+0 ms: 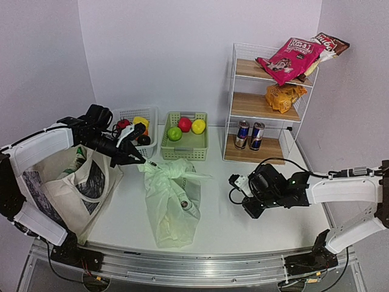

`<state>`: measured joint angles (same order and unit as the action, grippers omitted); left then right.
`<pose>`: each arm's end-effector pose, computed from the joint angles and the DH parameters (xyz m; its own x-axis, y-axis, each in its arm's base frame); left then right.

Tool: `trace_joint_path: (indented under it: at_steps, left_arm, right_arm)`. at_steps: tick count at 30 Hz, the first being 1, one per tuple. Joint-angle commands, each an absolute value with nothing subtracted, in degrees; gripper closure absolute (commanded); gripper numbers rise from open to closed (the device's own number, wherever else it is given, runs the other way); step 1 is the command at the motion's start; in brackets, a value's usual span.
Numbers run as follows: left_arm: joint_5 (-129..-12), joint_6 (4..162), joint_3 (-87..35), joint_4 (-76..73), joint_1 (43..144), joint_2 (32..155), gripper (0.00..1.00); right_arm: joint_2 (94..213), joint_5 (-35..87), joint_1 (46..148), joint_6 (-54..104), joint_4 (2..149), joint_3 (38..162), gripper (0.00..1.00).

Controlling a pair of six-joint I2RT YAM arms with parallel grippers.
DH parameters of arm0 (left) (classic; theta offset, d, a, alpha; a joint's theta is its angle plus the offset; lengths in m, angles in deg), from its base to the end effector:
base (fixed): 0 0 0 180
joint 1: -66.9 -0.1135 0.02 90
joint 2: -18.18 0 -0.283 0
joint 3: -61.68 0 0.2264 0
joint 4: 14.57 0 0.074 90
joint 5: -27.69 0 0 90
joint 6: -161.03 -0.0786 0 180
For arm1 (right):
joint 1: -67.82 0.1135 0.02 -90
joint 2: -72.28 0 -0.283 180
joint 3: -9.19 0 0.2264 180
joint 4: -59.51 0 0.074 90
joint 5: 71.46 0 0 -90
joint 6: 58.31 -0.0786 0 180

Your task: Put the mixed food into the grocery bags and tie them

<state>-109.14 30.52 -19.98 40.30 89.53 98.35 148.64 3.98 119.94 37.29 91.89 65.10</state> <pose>0.2311 -0.1584 0.2957 -0.1314 0.5363 -0.8338 0.9867 0.1522 -0.0576 0.1728 0.1900 0.1898 -0.4215 -0.6956 -0.5818 -0.7152 0.6494 -0.2583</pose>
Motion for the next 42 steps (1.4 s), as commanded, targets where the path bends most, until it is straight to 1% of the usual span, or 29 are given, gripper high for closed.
trace_joint_path:
  at_steps: [1,2,3,5,6,8,9,12,15,17,18,19,21,22,23,25,26,29,36,42]
  left_arm:
    - [-111.54,28.21,-19.94,39.85,91.35,94.42,1.0]
    - [-111.25,28.22,-20.0,40.01,91.36,94.42,1.0]
    - [-111.06,28.2,-20.04,40.09,91.37,94.39,1.0]
    - [-111.05,28.09,-20.06,40.03,91.35,94.22,1.0]
    - [-111.08,28.19,-20.09,39.91,91.33,94.15,1.0]
    - [-111.25,28.58,-20.28,39.74,91.35,94.14,1.0]
    - [-111.32,28.74,-20.44,39.72,91.34,94.19,1.0]
    - [-111.52,29.2,-20.58,39.47,91.37,94.17,1.0]
    - [-111.61,29.73,-20.58,38.95,91.34,94.14,1.0]
    - [-111.74,29.83,-20.62,38.87,91.36,94.16,1.0]
    - [-111.69,29.83,-20.64,38.86,91.35,94.12,1.0]
    - [-111.64,29.81,-20.66,38.86,91.35,94.05,1.0]
    - [-111.31,30.03,-20.51,38.88,91.33,93.9,1.0]
    - [-110.94,30.22,-20.44,38.92,91.33,93.83,1.0]
    - [-110.5,30.38,-20.37,38.94,91.29,93.72,1.0]
    - [-109.31,30.97,-19.92,38.64,91.23,93.42,1.0]
    - [-108.68,31.41,-19.62,38.31,91.15,93.31,1.0]
    - [-105.0,32.29,-19.16,37.2,90.24,93.49,1.0]
    - [-96.54,29.63,-15.51,35.08,86.92,94.65,1.0]
    - [-90.36,28.18,-11.12,32.38,85.83,95.76,1.0]
  right_arm:
    - [146.71,10.53,120.07,44.65,90.33,72.45,0.75]
    - [147.05,12.16,120.09,46.21,90.15,74.32,0.6]
    - [147.7,14.07,120.11,47.72,89.82,76.25,0.48]
    - [150.06,17.29,120.18,50.67,88.46,80.16,0.34]
    - [151.48,19.47,120.19,51.79,87.68,81.65,0.26]
    - [154.17,22.4,120.22,53.39,86.3,83.72,0.19]
    - [155.69,23.62,120.25,54.04,85.31,84.57,0.18]
    - [160.68,26.85,120.24,55.67,83.86,87.54,0.18]
    - [165.67,27.62,120.25,55.83,82.01,90.61,0.19]
    - [169.12,26.46,120.24,55.69,79.64,92.59,0.21]
    - [170.37,25.82,120.24,55.46,78.3,93.36,0.23]
    - [171.47,25.37,120.24,54.98,77.02,94.07,0.27]
    - [173.09,24.95,120.26,53.1,73.95,95.34,0.47]
    - [173.58,24.75,120.26,51.98,72.54,95.71,0.59]
    - [173.84,24.31,120.21,50.91,71.45,95.82,0.68]
    - [173.55,23.74,120.26,50.02,70.81,95.33,0.93]
    - [173.23,23.34,120.21,49.49,70.78,94.83,0.99]
    - [171.68,20.44,120.12,46.78,71.15,92.21,1.0]
    - [166.74,6.1,120.15,34.81,77.21,80.65,1.0]
    - [163.49,1.62,120.57,20.62,80.49,71.53,1.0]
